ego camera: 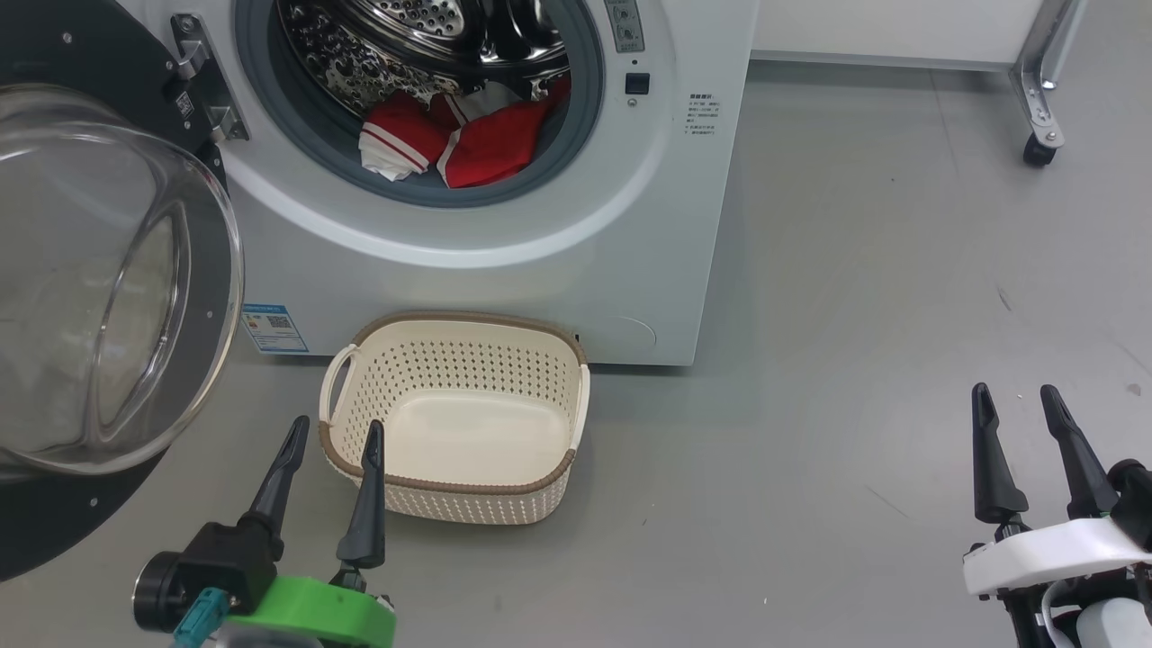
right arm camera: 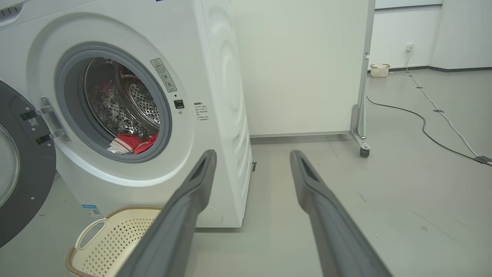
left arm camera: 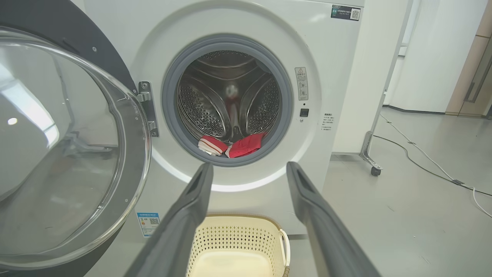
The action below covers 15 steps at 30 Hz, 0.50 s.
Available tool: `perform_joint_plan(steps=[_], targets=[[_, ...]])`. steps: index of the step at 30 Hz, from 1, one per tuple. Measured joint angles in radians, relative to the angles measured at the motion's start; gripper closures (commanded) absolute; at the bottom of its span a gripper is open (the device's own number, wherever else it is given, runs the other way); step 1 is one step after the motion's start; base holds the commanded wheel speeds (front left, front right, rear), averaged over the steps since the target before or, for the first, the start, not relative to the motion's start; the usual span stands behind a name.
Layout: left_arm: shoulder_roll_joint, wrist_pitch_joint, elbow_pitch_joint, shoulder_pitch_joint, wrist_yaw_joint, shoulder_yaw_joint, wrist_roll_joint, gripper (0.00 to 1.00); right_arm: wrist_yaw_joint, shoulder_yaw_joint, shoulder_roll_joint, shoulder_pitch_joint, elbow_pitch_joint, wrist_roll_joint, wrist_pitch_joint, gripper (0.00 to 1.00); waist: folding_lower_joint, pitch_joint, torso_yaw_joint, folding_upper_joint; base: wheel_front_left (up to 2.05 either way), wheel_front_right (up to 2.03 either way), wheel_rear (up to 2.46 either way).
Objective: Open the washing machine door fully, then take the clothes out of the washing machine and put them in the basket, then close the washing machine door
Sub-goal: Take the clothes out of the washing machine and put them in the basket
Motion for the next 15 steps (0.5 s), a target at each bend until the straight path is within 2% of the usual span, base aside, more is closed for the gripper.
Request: perform_joint_plan(steps=[15], targets=[[0.0, 0.0, -0.004, 0.006, -0.002, 0.006, 0.014, 0.0, 0.0, 0.003, 0.001, 0.001, 0.009, -0.008, 0.0, 0.0, 0.0, -0.005, 0.004, 0.0, 1.04, -1.04, 0.0]])
